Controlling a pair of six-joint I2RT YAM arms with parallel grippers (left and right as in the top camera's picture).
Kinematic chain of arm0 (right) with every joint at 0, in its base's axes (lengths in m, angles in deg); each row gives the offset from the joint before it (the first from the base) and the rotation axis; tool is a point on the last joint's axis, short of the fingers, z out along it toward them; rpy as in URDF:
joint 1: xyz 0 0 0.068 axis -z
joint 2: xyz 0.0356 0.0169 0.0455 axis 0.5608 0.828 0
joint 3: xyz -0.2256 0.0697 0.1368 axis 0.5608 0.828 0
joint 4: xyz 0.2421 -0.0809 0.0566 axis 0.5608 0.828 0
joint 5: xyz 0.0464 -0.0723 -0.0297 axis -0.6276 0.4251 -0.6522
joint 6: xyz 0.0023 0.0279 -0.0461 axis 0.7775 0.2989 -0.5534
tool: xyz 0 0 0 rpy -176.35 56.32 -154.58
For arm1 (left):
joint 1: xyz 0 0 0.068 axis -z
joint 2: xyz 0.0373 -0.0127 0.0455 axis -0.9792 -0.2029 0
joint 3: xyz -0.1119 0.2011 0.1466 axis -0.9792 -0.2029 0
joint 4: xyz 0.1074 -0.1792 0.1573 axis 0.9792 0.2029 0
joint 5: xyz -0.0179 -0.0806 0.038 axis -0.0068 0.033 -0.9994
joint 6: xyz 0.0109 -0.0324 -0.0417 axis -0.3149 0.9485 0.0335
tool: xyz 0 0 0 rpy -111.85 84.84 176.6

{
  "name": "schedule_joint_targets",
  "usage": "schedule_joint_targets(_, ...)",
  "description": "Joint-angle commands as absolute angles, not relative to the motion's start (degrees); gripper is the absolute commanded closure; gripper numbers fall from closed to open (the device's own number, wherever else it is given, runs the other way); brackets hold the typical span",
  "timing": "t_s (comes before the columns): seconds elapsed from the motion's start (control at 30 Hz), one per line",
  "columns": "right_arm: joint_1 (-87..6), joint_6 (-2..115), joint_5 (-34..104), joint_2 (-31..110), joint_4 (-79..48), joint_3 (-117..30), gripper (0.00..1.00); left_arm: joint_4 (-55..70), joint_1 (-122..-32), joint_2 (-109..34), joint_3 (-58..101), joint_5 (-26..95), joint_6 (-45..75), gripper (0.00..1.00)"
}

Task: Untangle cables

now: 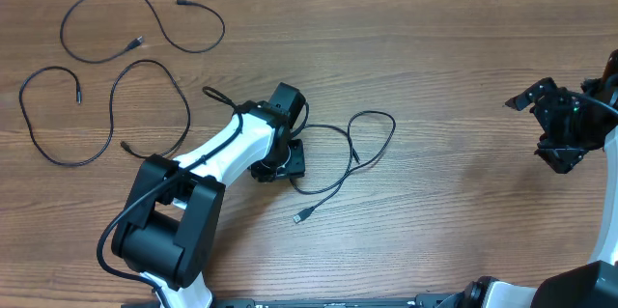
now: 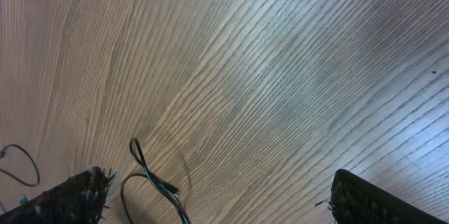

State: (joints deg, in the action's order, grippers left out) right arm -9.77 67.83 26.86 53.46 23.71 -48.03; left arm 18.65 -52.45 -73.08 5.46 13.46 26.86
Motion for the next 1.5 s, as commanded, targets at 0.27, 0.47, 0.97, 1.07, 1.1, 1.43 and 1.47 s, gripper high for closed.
schedule_joint_targets(0.27,-9.7,67.6,27.0,53.0,23.6,-49.1,0.0,22.8,-52.3,-73.3,9.8,21.5,23.4,0.96)
schedule_joint_targets(0.47,-9.7,67.6,27.0,53.0,23.6,-49.1,0.0,35.4,-53.1,-69.6,25.3,20.2,23.5,0.96)
schedule_joint_targets(0.97,-9.7,67.6,27.0,53.0,23.6,-49.1,0.0,43.1,-53.1,-52.8,51.4,5.2,20.2,0.96)
schedule_joint_targets(1.07,-9.7,67.6,27.0,53.0,23.6,-49.1,0.0,41.5,-53.1,-50.1,51.8,6.3,20.2,0.96)
schedule_joint_targets(1.1,-9.7,67.6,27.0,53.0,23.6,-49.1,0.0,41.0,-53.1,-49.4,51.8,6.9,20.2,0.96)
schedule_joint_targets(1.43,-9.7,67.6,27.0,53.0,23.6,-49.1,0.0,40.7,-53.1,-45.5,51.8,12.9,17.2,0.96)
schedule_joint_targets(1.47,-9.7,67.6,27.0,53.0,23.6,-49.1,0.0,41.2,-53.1,-45.5,51.8,13.5,17.2,0.96)
